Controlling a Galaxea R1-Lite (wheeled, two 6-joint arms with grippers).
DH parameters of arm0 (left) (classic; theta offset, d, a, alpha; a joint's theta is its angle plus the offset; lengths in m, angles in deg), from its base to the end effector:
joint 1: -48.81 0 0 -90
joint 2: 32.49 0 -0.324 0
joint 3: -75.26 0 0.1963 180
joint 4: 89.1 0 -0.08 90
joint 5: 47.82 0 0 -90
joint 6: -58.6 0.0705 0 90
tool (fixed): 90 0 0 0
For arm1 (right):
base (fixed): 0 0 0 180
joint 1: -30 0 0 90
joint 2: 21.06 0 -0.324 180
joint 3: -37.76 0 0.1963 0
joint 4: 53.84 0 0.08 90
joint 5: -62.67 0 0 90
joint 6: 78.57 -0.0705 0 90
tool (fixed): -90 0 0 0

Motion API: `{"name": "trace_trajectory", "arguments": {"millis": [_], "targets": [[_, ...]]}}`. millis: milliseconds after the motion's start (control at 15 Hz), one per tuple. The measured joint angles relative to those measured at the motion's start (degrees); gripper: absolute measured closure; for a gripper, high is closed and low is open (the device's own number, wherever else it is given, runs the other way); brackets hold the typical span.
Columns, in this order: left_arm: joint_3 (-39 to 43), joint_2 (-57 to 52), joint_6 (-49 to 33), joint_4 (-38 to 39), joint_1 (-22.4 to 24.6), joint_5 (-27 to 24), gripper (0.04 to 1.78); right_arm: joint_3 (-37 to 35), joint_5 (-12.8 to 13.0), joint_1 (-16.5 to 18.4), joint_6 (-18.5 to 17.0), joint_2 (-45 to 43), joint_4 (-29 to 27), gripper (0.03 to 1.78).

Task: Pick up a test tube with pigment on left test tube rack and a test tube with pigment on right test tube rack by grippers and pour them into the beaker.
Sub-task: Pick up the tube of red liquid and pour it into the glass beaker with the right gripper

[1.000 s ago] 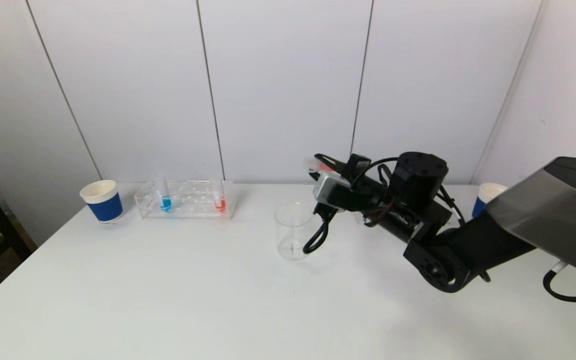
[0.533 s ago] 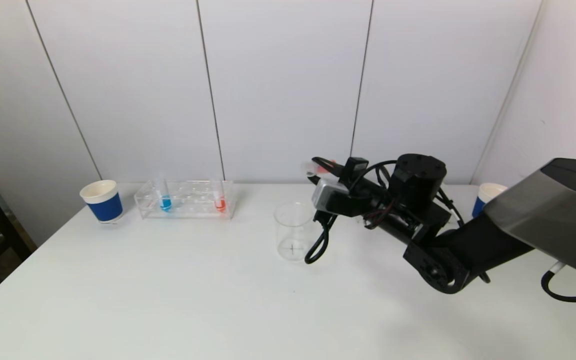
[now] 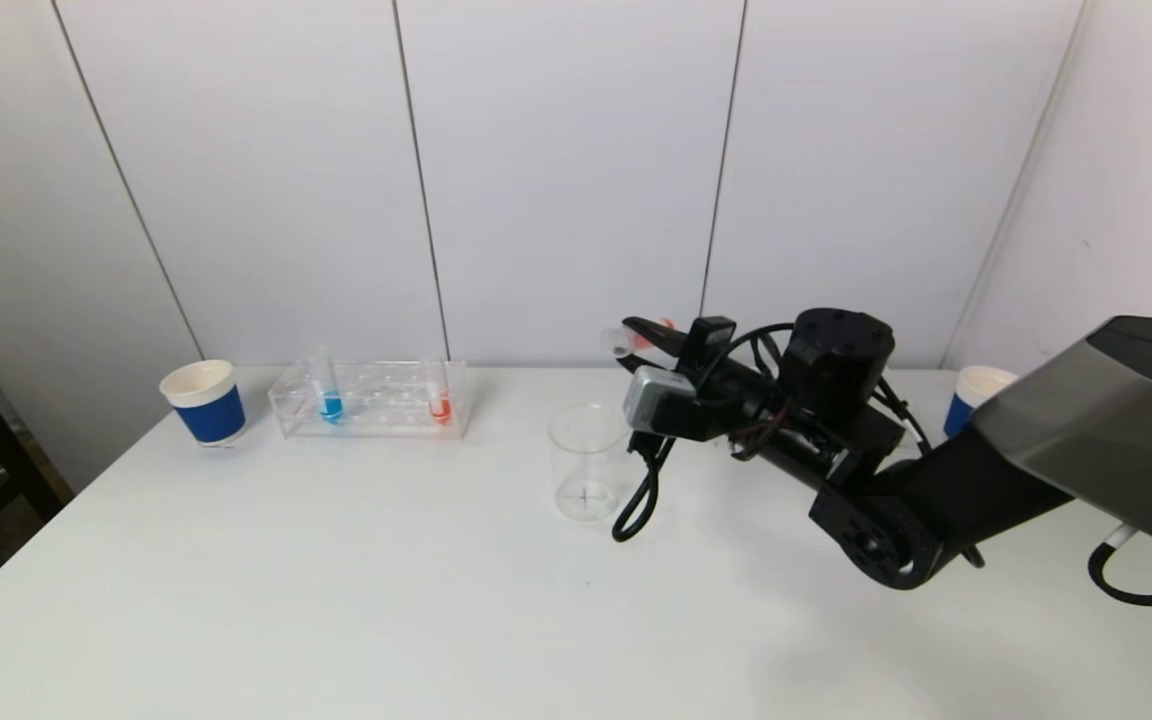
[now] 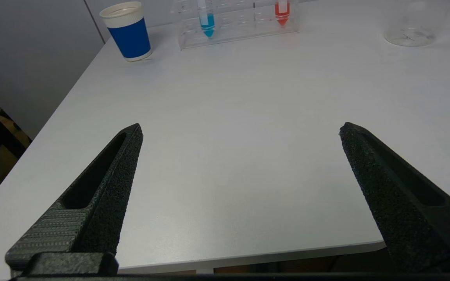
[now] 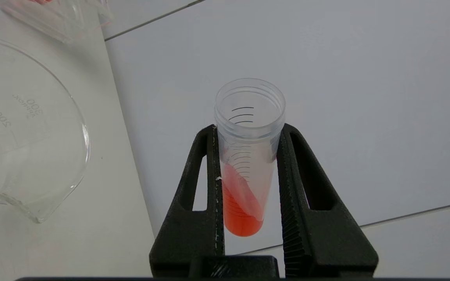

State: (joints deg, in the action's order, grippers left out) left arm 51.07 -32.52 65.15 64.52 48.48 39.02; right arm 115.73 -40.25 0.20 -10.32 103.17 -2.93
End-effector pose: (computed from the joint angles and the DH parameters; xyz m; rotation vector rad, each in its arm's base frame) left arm 0.0053 -0.0039 0.0747 0.1133 0.0342 -0.0630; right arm 0.3967 0.2454 0.1381 -1.1201 -0.5142 0.6038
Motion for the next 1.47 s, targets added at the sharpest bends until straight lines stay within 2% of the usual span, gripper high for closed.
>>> {"name": "trace_trajectory", "arguments": {"millis": [733,1467], "targets": [[0.0,0.0,0.0,0.0,0.0,0.0,0.06,-0.7,0.9,0.0,6.5,-0.1,-0.9,1.34],[0.0,0.0,0.0,0.0,0.0,0.0,0.06,-1.9,2.1,-1.8,10.5,0.4,-0.8,1.34]]}}
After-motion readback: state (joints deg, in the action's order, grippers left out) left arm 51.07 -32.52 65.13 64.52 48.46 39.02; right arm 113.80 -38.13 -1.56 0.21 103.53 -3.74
